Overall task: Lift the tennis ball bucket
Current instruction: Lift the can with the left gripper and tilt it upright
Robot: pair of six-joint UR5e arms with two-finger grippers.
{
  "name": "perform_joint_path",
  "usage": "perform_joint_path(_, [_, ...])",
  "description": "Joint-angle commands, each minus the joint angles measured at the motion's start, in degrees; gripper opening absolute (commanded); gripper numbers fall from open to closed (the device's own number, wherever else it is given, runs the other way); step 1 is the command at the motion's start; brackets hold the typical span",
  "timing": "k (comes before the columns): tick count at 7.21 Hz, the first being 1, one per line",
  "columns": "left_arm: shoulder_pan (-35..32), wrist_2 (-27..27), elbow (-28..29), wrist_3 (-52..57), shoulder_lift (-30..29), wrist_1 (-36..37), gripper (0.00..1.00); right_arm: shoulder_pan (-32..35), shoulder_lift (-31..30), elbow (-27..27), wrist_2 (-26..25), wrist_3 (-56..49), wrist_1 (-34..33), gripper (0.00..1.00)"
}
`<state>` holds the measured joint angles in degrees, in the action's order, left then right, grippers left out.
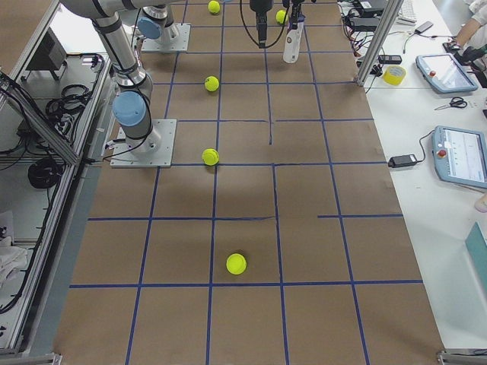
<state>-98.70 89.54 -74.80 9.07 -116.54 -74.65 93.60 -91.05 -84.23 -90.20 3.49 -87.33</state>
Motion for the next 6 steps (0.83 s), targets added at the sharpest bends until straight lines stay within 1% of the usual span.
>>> perform_joint_path(1, [-1.4,1.2,0.1,0.2,-0.6,1.0,0.0,0.0,0.0,-0.1,0.0,0.0,-1.0,1.0])
perform_joint_path(4, [-1.5,0.9,0.1,0.3,-1.2,1.1,0.01,0.0,0.0,-0.1,0.0,0.1,-1.2,1.0])
perform_joint_path(5, [-1.5,0.5,0.1,0.1,-1.3,1.0,0.06,0.0,0.0,-0.1,0.0,0.1,-1.2,1.0])
perform_joint_path(6, [-1.5,0.5,0.0,0.1,-1.3,0.8,0.16,0.0,0.0,-0.1,0.0,0.1,-1.2,1.0])
